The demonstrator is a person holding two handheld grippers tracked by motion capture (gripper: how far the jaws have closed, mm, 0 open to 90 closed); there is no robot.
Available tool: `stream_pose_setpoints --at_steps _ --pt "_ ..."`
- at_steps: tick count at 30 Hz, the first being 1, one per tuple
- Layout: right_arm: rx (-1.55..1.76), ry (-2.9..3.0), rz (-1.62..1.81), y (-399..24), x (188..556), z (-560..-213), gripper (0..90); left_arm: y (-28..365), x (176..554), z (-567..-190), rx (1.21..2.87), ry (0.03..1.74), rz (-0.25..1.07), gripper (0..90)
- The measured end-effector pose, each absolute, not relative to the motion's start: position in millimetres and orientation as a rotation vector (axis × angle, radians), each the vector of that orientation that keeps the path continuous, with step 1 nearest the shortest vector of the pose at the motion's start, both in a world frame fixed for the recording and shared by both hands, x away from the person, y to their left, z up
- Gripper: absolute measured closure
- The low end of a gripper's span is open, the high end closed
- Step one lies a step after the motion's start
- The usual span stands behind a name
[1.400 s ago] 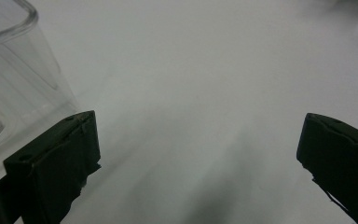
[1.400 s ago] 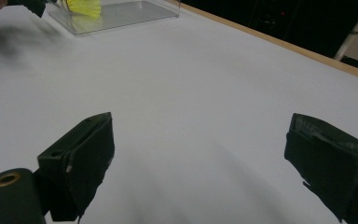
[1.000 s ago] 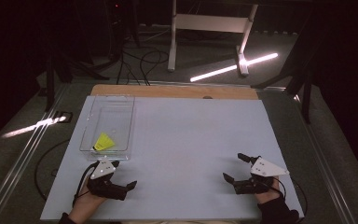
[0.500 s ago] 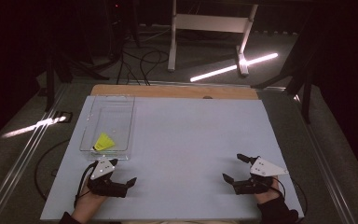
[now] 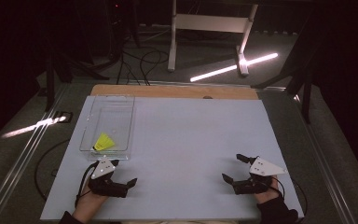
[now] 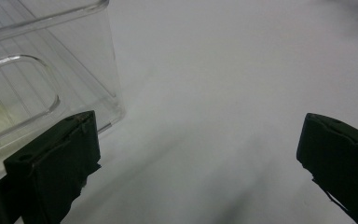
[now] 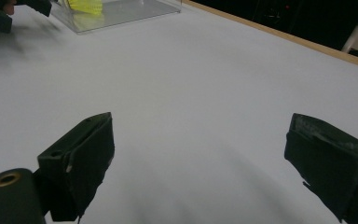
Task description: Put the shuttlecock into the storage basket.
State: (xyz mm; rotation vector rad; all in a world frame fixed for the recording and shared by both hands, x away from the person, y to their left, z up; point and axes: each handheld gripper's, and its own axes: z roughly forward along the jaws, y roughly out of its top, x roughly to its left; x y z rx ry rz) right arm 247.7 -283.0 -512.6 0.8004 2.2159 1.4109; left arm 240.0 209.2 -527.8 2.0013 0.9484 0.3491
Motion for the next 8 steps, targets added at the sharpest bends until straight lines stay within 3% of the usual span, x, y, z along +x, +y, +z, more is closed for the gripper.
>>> stream_pose_setpoints --at_steps 8 --pt "0.797 2.220 1.405 -283.0 247.6 -512.7 8.7 209.2 240.3 -528.3 2.007 0.947 0.334 0.1"
